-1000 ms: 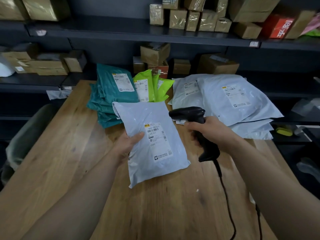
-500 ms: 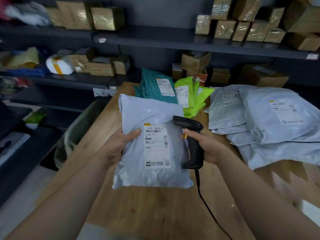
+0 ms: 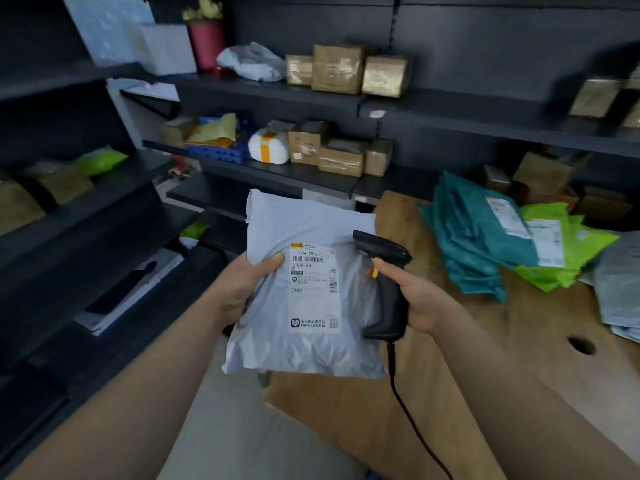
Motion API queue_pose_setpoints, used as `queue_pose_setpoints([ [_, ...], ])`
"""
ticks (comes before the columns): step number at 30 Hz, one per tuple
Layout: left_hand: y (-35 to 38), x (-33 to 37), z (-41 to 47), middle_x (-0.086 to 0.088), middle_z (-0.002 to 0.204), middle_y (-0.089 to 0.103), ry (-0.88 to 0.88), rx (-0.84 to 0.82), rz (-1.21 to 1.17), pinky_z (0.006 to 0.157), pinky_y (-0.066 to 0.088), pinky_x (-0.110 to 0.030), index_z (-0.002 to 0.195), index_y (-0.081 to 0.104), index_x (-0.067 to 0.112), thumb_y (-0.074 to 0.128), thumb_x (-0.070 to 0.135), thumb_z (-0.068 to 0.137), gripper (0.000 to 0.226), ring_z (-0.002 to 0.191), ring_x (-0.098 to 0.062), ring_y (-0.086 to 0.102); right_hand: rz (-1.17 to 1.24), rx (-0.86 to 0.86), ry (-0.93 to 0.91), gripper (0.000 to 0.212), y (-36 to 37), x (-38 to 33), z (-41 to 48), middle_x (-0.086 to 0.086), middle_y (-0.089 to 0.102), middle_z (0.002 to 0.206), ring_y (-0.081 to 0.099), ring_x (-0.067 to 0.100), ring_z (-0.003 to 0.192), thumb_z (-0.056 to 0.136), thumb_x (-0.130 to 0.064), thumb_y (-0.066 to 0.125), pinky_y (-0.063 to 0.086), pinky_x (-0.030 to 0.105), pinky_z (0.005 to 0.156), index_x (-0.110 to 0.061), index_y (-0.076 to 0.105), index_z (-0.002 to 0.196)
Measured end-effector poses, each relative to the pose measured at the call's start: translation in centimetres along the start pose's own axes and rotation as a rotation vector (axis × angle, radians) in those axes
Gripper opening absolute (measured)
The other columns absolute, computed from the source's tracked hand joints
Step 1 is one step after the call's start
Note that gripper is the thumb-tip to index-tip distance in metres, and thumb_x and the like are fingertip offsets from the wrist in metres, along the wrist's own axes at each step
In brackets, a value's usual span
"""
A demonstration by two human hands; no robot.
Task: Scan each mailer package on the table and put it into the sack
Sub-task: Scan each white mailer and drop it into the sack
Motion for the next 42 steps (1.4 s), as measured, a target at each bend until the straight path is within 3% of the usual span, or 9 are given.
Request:
queue_pose_setpoints([
  [3, -6.5, 1.4, 1.1, -0.013, 0.115, 0.070, 0.021, 0.030, 0.032, 0.096, 0.050, -0.047, 0.124, 0.061, 0.008, 0.063, 0.020, 0.091, 0.035, 0.107, -0.031, 0.066, -0.003, -0.017, -0.002, 0.052, 6.5, 0.5, 3.1, 0.010, 0.074, 0.110, 0.070, 0.026, 0.102, 0.075, -0.043, 0.073, 0.056, 0.038, 0.085, -0.010, 0.069, 0.115],
  [9, -16.0, 2.3, 5.7, -0.008, 0.100, 0.074, -0.019, 0.191, 0.118, 0.082, 0.055, -0.039, 0.116, 0.066, 0.008, 0.064, 0.018, 0.092, 0.026, 0.095, -0.028, 0.070, -0.004, 0.023, 0.017, 0.026, 15.4, 1.3, 10.7, 0.012, 0.075, 0.104, 0.070, 0.030, 0.099, 0.080, -0.036, 0.077, 0.054, 0.044, 0.094, -0.011, 0.073, 0.087],
  [18, -22.5, 1.7, 19.1, -0.011, 0.106, 0.073, -0.123, 0.187, 0.188, 0.093, 0.052, -0.049, 0.116, 0.065, 0.010, 0.067, 0.023, 0.089, 0.030, 0.099, -0.030, 0.069, -0.019, 0.098, 0.106, 0.024, 19.0, 0.7, 24.0, 0.009, 0.076, 0.094, 0.070, 0.027, 0.092, 0.080, -0.038, 0.077, 0.054, 0.041, 0.093, -0.014, 0.075, 0.080],
  [27, -24.2, -0.9, 32.1, -0.009, 0.111, 0.071, -0.278, 0.029, 0.323, 0.094, 0.052, -0.043, 0.120, 0.063, 0.010, 0.068, 0.027, 0.089, 0.035, 0.099, -0.025, 0.068, 0.050, 0.281, 0.189, 0.039, 17.7, 1.3, 33.2, 0.010, 0.075, 0.104, 0.070, 0.025, 0.092, 0.081, -0.038, 0.076, 0.055, 0.038, 0.086, -0.007, 0.074, 0.106],
  [30, -24.0, -2.4, 36.0, -0.008, 0.110, 0.071, -0.330, -0.070, 0.373, 0.092, 0.053, -0.040, 0.120, 0.063, 0.009, 0.065, 0.025, 0.091, 0.033, 0.098, -0.023, 0.068, 0.075, 0.343, 0.214, 0.037, 17.0, 2.4, 35.2, 0.009, 0.074, 0.105, 0.069, 0.025, 0.094, 0.083, -0.038, 0.075, 0.055, 0.036, 0.083, -0.009, 0.074, 0.107],
  [34, -24.4, -4.0, 40.6, -0.004, 0.094, 0.070, -0.438, -0.197, 0.444, 0.077, 0.053, -0.031, 0.099, 0.063, 0.013, 0.064, 0.025, 0.092, 0.014, 0.084, -0.019, 0.067, 0.088, 0.462, 0.270, 0.040, 17.3, 4.1, 37.7, 0.012, 0.074, 0.103, 0.069, 0.027, 0.093, 0.083, -0.039, 0.074, 0.056, 0.035, 0.081, -0.007, 0.073, 0.107],
  [37, -25.3, -5.7, 44.0, -0.011, 0.102, 0.071, -0.504, -0.318, 0.535, 0.086, 0.055, -0.037, 0.111, 0.064, 0.006, 0.065, 0.025, 0.091, 0.028, 0.092, -0.025, 0.069, 0.118, 0.550, 0.333, 0.045, 18.0, 5.8, 39.4, 0.014, 0.073, 0.102, 0.068, 0.028, 0.087, 0.082, -0.041, 0.075, 0.056, 0.035, 0.078, -0.005, 0.072, 0.108],
  [42, -26.2, -8.7, 47.3, -0.012, 0.103, 0.071, -0.548, -0.450, 0.668, 0.087, 0.054, -0.036, 0.113, 0.066, 0.007, 0.062, 0.022, 0.093, 0.025, 0.094, -0.027, 0.068, 0.208, 0.667, 0.403, 0.043, 19.4, 8.6, 40.9, 0.016, 0.073, 0.095, 0.068, 0.030, 0.082, 0.081, -0.038, 0.076, 0.057, 0.039, 0.080, -0.002, 0.073, 0.106],
])
Point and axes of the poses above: each hand's wrist, its own z-axis towards the middle knuckle, its own y-axis out of the palm, x = y × z, the point moved 2 cm from there along z, towards the middle knuckle
